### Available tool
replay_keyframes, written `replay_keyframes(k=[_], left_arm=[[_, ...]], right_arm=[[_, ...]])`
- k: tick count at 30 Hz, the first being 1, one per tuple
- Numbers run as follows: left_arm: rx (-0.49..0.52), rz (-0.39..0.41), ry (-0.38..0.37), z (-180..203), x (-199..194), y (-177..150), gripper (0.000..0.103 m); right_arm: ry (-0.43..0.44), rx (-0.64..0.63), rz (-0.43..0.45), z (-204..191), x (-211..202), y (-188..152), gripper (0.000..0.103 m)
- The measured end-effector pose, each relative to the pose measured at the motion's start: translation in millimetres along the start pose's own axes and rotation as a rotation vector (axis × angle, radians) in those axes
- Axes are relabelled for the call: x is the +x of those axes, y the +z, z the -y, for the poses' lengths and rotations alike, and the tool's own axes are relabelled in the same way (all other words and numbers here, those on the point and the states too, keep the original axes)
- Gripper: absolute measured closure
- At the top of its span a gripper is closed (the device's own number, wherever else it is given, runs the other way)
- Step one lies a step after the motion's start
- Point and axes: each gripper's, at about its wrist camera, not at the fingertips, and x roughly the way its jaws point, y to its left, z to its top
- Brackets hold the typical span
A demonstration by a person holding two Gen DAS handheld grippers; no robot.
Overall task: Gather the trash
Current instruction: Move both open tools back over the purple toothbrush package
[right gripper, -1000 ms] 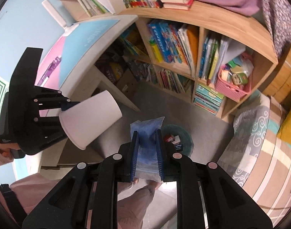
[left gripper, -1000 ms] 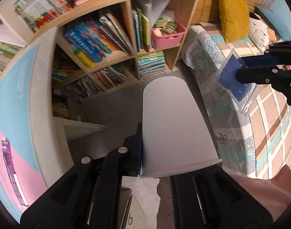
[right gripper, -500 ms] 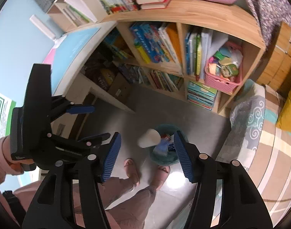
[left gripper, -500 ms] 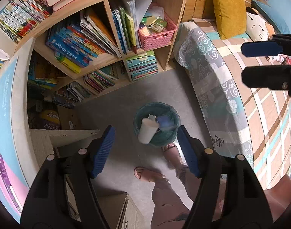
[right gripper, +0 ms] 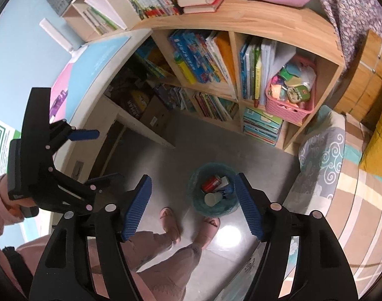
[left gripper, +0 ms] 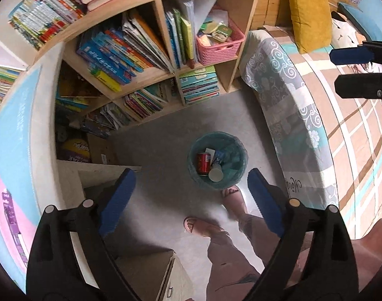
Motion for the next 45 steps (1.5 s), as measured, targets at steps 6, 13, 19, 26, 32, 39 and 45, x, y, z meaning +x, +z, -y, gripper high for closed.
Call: replay_keyframes(k=[6,13,19,26,32,39,45], left_arm=[[-0.035,0.022,0.027,-18,-18,-13,0.011],[-0.146,0.045,0.088,-58,-44,-48,0.007],[-0.274,0.040,0.154,-106,-65,-93,0.007],[-0.434,0.029,0.233,-168,-87,-161,0.007],[-0.543,-0.002,0.311,-216,-102,-222,0.007],[-0.585,-0.003,0.331,-248,-110,-260,0.007],[-0.626,0.003,0.330,-274,-110,-275,0.007]], right_arm=[[0.020,-0.100,-0.004,-25,1,10,0.031],[0.064,-0.266,-0.025,-74,12,29,0.031],[0.102,-0.442,-0.041,-135,26,46,0.031],[0.155,-0.617,-0.059,-212,45,65,0.031],[0.201,-0.776,-0.072,-283,63,81,0.031],[0.233,-0.917,-0.093,-354,89,98,0.031],[0.267,-1.046,-0.109,-409,111,113,0.031]])
